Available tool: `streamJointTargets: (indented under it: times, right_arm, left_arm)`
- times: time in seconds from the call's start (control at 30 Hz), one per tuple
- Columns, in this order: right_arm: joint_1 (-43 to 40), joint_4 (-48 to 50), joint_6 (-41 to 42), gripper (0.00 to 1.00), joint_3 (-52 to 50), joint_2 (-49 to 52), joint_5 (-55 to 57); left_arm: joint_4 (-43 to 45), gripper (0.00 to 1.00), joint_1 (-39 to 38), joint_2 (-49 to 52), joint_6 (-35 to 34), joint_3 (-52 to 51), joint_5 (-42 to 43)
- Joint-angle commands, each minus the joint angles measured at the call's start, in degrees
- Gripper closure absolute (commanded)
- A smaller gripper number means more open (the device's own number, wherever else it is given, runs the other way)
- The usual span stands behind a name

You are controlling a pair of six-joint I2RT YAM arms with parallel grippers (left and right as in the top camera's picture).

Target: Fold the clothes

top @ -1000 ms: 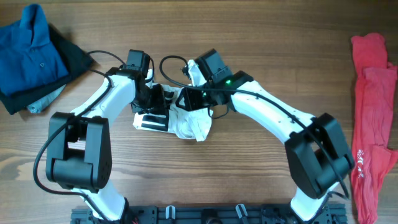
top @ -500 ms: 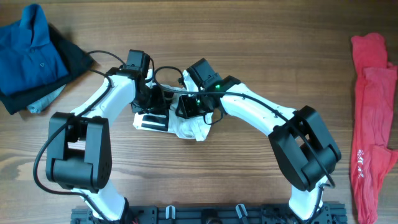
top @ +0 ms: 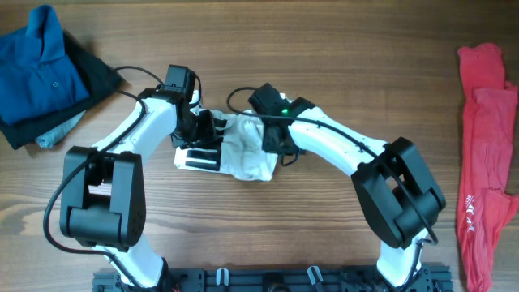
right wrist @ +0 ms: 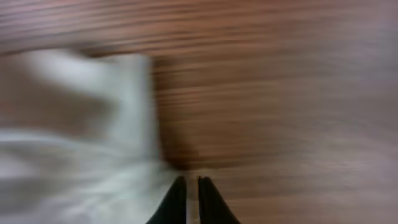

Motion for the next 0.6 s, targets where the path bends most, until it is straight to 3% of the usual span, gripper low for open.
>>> streamJointTargets:
  times: [0.0,0.07,0.23,0.33,0.4,0.57]
  right_arm:
    - [-1.81,0.13,1.33,0.93,-0.11,-0.79,2.93]
    - [-1.66,2.1,-5.2,0.92,-0.04,-3.17,0.2]
    - [-1.53,4.55,-9.7,0.91,0.11,-11.54,-1.84]
    - [-1.53,11.02,-18.43,0.87,0.11,-15.56,-11.85]
    - [-1.53,13.42,-19.89,0.83,0.11,-15.82,-16.98]
    - [-0.2,13.9,-19.89,0.62,0.0,-12.63,-16.94]
  left_arm:
    - [-0.42,0.5,-0.09,1.88,-0.5,-2.4,-1.97]
    - [-0.39,0.5,-0.09,1.88,-0.5,-2.4,-1.97]
    - [-0.39,0.5,-0.09,1.88,-0.5,-2.4,-1.97]
    - [-0.37,0.5,-0.09,1.88,-0.5,-2.4,-1.97]
    - [-0.35,0.5,-0.09,1.88,-0.5,-2.4,-1.97]
    - [-0.37,0.5,-0.09,1.88,-0.52,-2.4,-1.95]
